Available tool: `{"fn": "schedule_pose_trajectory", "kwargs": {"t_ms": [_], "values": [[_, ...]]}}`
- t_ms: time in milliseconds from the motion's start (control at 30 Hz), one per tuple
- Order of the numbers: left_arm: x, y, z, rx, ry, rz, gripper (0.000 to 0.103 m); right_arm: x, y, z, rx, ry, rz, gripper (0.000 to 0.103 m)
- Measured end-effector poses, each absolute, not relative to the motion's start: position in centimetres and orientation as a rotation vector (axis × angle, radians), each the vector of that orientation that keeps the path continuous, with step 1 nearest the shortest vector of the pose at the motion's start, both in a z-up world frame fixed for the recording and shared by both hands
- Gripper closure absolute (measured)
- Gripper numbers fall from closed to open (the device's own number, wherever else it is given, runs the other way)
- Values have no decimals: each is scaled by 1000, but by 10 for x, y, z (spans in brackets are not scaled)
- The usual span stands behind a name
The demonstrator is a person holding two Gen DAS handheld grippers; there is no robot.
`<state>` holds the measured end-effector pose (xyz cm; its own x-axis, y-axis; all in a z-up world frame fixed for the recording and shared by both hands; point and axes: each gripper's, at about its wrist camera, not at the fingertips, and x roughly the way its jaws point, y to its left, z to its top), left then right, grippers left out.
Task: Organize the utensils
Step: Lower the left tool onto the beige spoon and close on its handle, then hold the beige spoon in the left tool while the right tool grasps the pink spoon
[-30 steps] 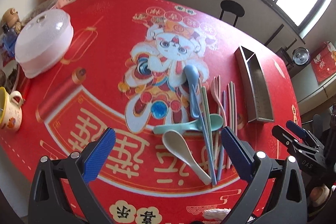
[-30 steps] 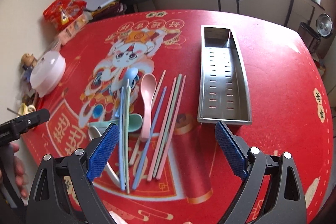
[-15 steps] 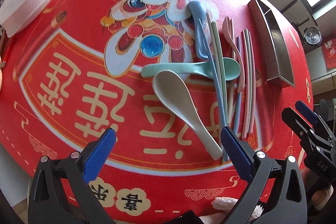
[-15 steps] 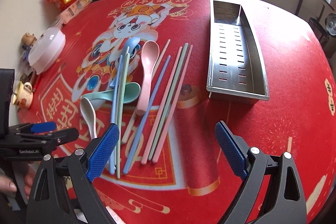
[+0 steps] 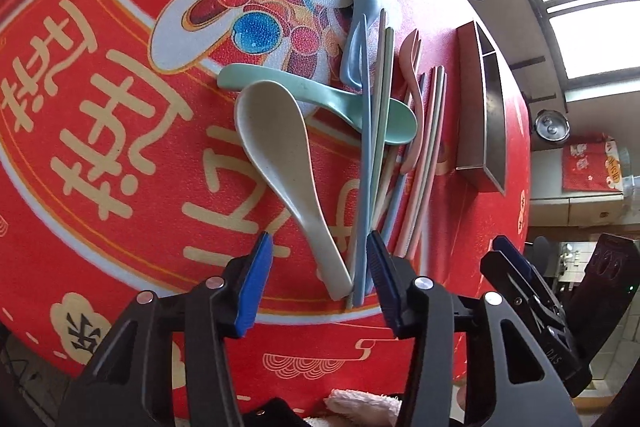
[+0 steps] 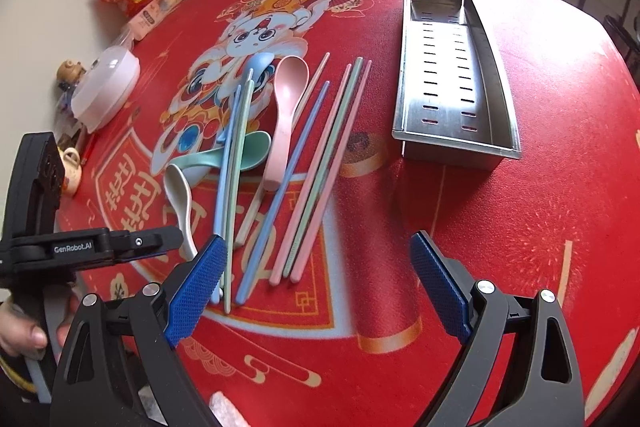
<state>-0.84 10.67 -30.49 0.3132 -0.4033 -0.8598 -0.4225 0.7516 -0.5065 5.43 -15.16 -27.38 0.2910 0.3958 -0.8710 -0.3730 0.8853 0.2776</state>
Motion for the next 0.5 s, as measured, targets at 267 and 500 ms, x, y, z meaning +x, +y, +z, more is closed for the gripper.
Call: {"fn": "schedule_pose_trajectory", "kwargs": {"t_ms": [267, 500], "values": [[-4, 103, -317, -870, 1254, 25, 71, 55, -163, -270, 58, 1160, 507, 13], [11, 91, -319, -787, 1305, 12, 83, 58, -166, -269, 78, 1160, 495, 13]]}}
